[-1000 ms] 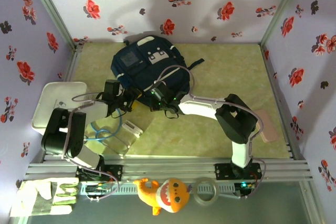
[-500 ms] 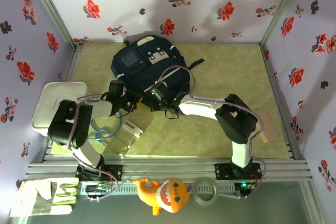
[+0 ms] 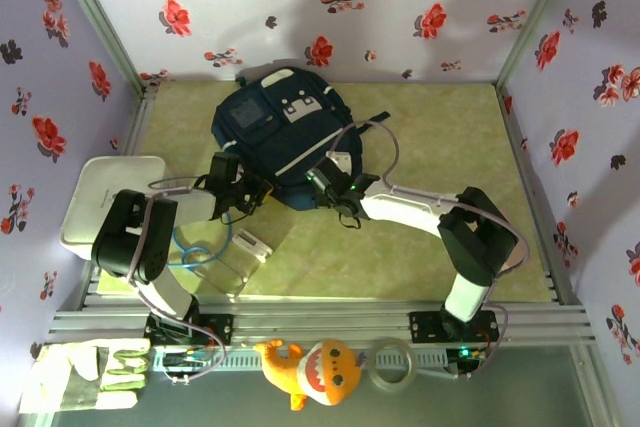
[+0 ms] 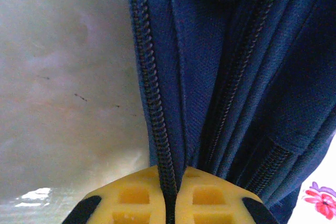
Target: Pack books, pencil case, and school supplies into a backpack
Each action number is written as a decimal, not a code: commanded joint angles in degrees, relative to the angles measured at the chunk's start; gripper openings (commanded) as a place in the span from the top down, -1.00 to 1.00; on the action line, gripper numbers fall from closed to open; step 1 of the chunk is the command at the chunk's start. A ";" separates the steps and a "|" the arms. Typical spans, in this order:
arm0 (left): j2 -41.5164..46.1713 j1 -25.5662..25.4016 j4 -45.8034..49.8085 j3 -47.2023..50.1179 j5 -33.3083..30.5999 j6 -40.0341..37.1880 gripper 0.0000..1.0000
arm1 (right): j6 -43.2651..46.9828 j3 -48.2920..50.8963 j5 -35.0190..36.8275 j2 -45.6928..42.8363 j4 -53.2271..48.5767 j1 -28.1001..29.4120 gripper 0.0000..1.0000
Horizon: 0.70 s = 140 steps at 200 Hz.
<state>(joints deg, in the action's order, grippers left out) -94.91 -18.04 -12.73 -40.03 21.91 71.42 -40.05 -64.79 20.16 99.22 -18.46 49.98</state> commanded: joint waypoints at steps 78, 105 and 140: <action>0.50 0.46 0.17 -1.50 -0.82 -2.07 0.96 | 2.03 -4.14 -1.49 1.63 -3.58 -0.41 0.69; 0.59 0.46 0.16 -1.54 -0.73 -2.17 0.96 | 1.07 -2.16 1.53 -2.30 -3.21 -0.41 0.64; 0.51 0.37 0.16 -1.77 -0.67 -2.15 0.96 | 2.51 -0.19 -8.46 -3.32 2.61 -0.63 0.38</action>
<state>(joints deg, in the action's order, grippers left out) -94.91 -18.02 -12.34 -40.14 21.89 70.94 -37.82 -66.24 17.15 96.97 -19.99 49.50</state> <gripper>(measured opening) 0.075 0.286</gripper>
